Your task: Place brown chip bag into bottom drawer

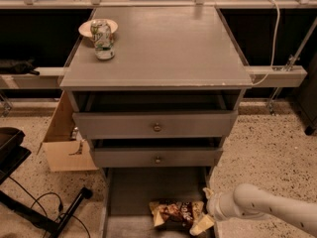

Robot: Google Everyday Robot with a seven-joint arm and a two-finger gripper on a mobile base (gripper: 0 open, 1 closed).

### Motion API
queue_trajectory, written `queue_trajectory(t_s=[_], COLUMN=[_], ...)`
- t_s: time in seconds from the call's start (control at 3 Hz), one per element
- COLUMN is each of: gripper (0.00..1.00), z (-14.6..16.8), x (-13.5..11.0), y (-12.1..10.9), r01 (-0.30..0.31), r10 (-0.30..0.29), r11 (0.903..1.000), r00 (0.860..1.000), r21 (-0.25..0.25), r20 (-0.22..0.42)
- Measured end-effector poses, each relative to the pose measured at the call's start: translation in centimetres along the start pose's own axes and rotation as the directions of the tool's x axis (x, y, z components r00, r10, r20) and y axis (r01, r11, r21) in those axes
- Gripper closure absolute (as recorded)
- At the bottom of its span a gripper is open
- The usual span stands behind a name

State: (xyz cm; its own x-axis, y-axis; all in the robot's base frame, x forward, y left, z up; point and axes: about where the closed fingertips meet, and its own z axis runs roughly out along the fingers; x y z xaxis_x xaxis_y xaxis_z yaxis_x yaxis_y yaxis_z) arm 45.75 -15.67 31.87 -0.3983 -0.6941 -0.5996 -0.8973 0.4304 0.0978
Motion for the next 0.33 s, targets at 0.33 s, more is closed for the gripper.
queue_trajectory(t_s=[0.33], gripper=[0.00], z=[-5.99], x=[0.70], y=[1.51], r01=[0.112], r10=[-0.111], r11=[0.9934], r00=[0.994], r21=[0.024], r20=[-0.022])
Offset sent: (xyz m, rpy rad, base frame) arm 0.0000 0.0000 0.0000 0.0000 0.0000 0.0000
